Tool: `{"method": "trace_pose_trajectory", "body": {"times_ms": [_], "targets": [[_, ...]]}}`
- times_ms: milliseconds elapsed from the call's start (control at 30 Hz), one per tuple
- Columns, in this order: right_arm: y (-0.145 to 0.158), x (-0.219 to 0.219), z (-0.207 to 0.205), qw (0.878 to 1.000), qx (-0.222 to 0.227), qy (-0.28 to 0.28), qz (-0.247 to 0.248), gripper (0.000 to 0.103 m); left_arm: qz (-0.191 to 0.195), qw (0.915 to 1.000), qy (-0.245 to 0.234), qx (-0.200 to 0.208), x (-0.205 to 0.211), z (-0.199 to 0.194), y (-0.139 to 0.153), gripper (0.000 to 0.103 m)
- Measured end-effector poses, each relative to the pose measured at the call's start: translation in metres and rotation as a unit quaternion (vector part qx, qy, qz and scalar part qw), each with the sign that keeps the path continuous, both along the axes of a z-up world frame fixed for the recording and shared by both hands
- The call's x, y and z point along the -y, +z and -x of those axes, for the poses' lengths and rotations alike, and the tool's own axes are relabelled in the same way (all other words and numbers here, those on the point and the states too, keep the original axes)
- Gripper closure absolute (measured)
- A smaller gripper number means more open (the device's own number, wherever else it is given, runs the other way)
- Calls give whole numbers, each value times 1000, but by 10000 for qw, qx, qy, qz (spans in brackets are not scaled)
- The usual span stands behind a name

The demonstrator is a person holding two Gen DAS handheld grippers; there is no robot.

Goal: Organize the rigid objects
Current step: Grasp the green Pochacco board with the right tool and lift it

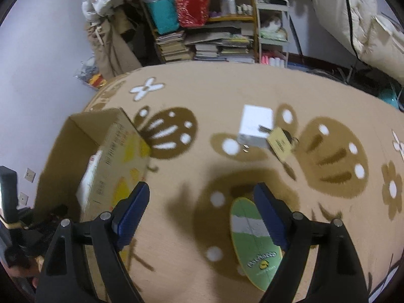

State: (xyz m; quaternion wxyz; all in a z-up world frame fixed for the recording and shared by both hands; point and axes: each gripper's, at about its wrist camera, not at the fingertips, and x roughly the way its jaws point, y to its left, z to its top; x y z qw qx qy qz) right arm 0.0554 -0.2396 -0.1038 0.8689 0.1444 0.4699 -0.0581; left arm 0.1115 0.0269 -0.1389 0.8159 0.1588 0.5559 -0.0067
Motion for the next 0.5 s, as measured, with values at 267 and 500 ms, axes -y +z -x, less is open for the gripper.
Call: {"method": "trace_pose_trajectory", "body": {"times_ms": [267,500], "targets": [[-39,15,15,9985,-469,-251,-158,14,-33,10000,-9,7,-1,0,0,83],[-63,26,21,9954,-841,-460,-66,14,-30,10000,-16,6,-1,1,-1,83]]}}
